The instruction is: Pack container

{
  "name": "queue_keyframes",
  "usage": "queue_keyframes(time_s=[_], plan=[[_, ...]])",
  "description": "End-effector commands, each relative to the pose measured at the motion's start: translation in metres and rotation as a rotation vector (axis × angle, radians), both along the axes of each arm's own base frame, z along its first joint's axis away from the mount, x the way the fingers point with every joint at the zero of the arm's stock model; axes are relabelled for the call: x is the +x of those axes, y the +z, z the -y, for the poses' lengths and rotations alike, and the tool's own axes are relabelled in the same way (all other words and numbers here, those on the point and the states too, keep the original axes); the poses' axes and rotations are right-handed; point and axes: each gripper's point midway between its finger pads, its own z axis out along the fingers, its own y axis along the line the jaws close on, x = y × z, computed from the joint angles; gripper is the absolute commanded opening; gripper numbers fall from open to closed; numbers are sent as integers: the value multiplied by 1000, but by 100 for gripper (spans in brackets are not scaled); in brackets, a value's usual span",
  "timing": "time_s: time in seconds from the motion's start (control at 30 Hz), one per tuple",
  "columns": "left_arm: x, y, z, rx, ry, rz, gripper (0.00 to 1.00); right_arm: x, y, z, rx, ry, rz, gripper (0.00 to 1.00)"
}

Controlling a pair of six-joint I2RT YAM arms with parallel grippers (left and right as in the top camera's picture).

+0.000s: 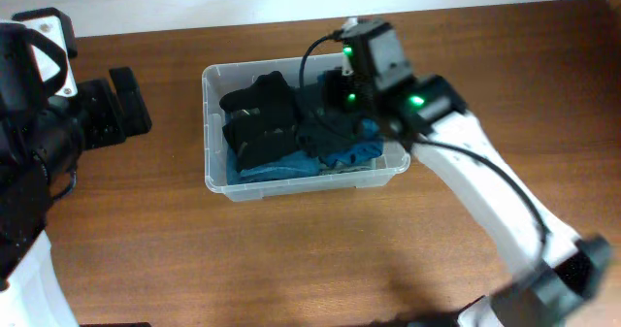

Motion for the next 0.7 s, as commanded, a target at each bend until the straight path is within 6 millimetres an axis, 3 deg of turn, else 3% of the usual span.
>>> queue_keyframes(time_s=[0.0,0.13,0.2,0.3,0.37,0.47,0.63,0.67], plan=[[-4,5,-2,10,4,17,100,11,-79,9,-126,-42,-148,6],[-4,5,-2,10,4,17,99,9,-147,10,-202,-38,-296,6],[-4,5,-2,10,4,17,99,4,-168,11,-227,-35,-351,6],[-4,5,-2,11,5,17,100,-2,-174,14,-246,-31,-383,10],[-4,5,-2,10,4,17,99,-2,-154,10,-224,-7,-360,24],[-4,5,-2,10,4,17,99,0,-104,-6,-139,86,-272,45],[-4,5,-2,10,4,17,99,-8,6,-8,-44,137,-35,66],[-4,5,-2,10,4,17,99,-13,28,-5,-39,147,18,78]])
